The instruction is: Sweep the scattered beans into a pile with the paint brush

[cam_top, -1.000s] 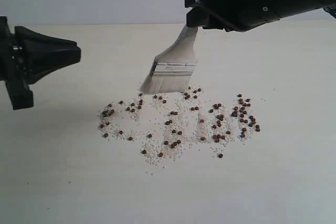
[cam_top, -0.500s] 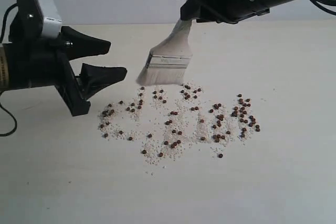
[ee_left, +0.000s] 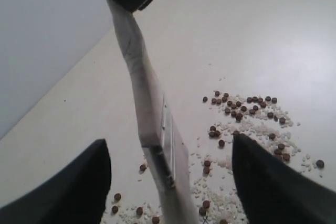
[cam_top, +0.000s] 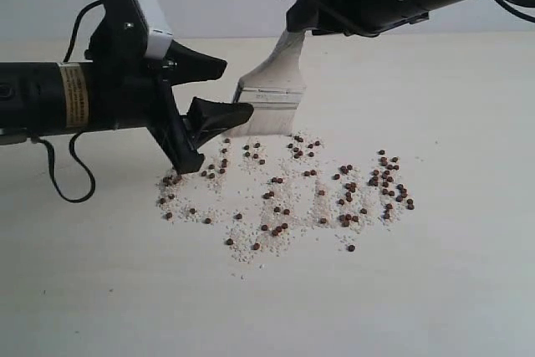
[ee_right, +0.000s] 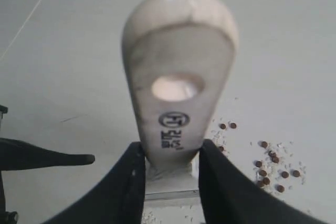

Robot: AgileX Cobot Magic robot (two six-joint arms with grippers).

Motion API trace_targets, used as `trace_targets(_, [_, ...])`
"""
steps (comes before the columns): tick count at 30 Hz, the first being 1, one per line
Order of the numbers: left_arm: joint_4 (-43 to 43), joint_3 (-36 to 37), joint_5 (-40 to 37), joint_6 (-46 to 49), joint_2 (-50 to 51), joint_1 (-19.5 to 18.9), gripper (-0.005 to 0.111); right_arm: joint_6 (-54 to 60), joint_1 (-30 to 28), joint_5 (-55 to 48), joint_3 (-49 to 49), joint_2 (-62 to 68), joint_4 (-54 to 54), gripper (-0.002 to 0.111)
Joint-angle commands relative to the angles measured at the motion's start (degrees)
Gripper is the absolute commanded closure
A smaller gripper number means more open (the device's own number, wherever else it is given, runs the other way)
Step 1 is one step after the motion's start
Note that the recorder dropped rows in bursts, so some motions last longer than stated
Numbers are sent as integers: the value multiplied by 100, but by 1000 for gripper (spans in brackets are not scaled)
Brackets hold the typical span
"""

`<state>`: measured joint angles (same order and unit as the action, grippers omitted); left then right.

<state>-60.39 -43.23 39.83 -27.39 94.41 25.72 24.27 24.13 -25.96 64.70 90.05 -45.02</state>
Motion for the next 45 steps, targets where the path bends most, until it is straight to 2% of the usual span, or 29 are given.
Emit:
trace_targets(1, [250, -235, -92, -2, 318, 99, 44, 103, 17, -36, 34, 0, 39, 108])
trace_targets(12, [576, -743, 62, -2, 1052, 192, 44, 149, 17, -24, 34, 0, 63, 108])
trace_targets(16, [611, -847, 236, -2, 1219, 229, 50, 149, 17, -24, 34, 0, 103, 108])
trace_targets(20, [611, -908, 274, -2, 1346, 229, 71, 149, 17, -24, 34, 0, 104, 108])
trace_targets(24, [611, -927, 581, 127, 1346, 229, 107, 158, 17, -24, 34, 0, 114, 108])
trace_targets(27, [598, -937, 594, 137, 1335, 229, 107, 158, 17, -39, 34, 0, 114, 95])
trace_targets(28, [598, -937, 594, 122, 1335, 229, 107, 147, 17, -62, 34, 0, 114, 85])
trace_targets(35, [482, -937, 572, -130, 1327, 229, 107, 252, 17, -90, 34, -183, 478, 39])
trace_targets(37, [466, -937, 572, -170, 1327, 229, 107, 233, 17, -131, 34, -232, 723, 35])
trace_targets(45, [404, -980, 485, -452, 1327, 219, 107, -374, 17, -350, 34, -560, 1335, 35])
